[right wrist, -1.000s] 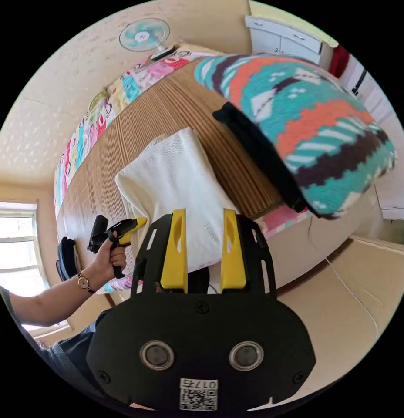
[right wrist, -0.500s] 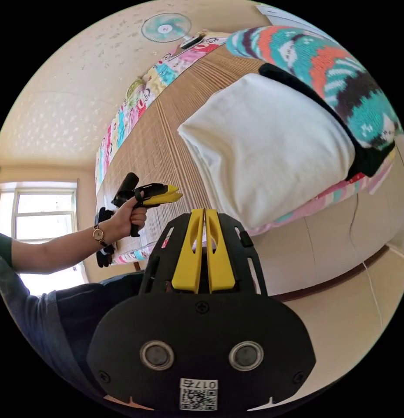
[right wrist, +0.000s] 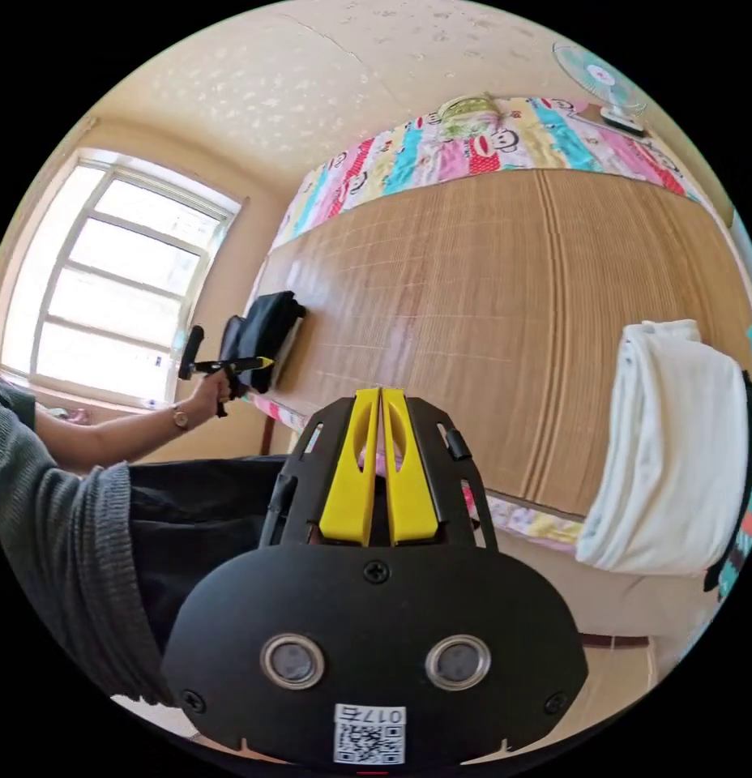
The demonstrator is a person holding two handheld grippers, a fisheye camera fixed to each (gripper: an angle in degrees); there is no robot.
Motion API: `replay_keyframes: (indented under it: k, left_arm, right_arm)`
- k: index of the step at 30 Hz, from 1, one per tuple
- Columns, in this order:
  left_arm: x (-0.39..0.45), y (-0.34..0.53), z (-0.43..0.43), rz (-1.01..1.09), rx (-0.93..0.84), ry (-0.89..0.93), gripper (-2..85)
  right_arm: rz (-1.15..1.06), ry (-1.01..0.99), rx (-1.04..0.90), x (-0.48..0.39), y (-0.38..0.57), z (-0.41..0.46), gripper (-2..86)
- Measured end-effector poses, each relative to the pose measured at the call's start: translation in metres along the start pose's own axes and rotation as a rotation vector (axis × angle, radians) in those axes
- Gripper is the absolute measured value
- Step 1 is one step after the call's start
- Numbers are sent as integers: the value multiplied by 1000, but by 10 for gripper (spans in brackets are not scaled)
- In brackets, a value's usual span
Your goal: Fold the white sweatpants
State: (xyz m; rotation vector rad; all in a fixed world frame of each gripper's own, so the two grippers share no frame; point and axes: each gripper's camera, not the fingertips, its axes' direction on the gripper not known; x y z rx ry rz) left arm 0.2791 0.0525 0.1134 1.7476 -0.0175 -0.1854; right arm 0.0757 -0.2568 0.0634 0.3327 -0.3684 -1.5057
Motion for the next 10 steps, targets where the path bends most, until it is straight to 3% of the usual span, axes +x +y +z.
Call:
replay_keyframes:
  k: [5,10]
  left_arm:
    - [-69,-7,-21,-109,22,-195,138]
    - [-80,-29,14,-52,-72,-348,165]
  right_arm:
    - [-36,-134,47,-59,-36,77,6]
    - [-59,-167,-23,-108,-50,163,5]
